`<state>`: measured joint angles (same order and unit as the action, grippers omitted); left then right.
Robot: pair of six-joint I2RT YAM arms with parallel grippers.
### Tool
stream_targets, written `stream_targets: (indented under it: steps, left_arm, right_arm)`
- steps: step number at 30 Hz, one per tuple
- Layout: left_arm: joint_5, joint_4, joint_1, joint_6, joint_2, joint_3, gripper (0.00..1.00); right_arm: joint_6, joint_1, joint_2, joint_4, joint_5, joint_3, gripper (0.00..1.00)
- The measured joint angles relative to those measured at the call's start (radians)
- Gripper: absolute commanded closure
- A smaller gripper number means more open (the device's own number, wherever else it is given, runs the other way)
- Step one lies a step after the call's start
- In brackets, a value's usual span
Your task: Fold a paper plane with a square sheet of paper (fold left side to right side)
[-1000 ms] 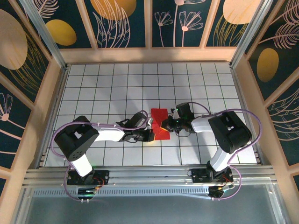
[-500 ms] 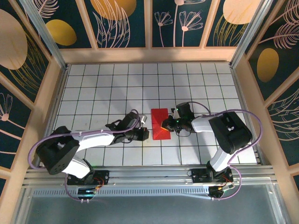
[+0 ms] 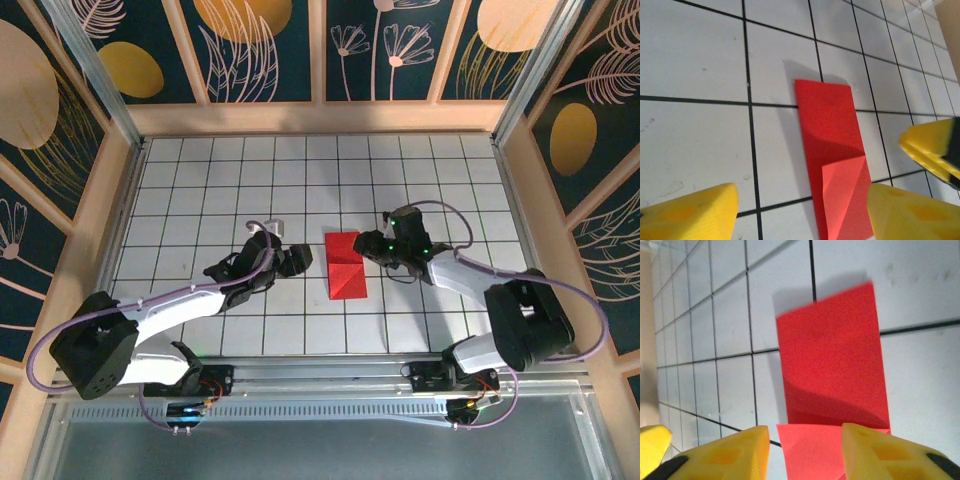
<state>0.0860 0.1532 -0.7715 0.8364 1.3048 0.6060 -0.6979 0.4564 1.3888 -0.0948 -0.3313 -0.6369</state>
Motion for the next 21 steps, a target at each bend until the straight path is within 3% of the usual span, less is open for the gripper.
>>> stream_targets:
  steps: [3,7,14,21]
  left_arm:
    - [0.005,0.017,0.001,-0.001,0.008,0.0,0.29]
    - [-0.027,0.038,0.001,-0.001,0.061,0.019,0.29]
    - [-0.138,0.1,0.001,0.006,0.204,0.093,0.32]
    - [-0.243,0.14,0.001,0.01,0.36,0.151,0.43]
  right_arm:
    - [0.013,-0.031,-0.074,0.026,0.044,0.0,0.29]
    - [0.002,-0.077,-0.162,0.032,0.07,0.016,0.2]
    - [-0.043,-0.109,-0.246,0.014,0.068,0.11,0.19]
    - [-0.044,-0.118,-0.249,0.018,0.055,0.134,0.19]
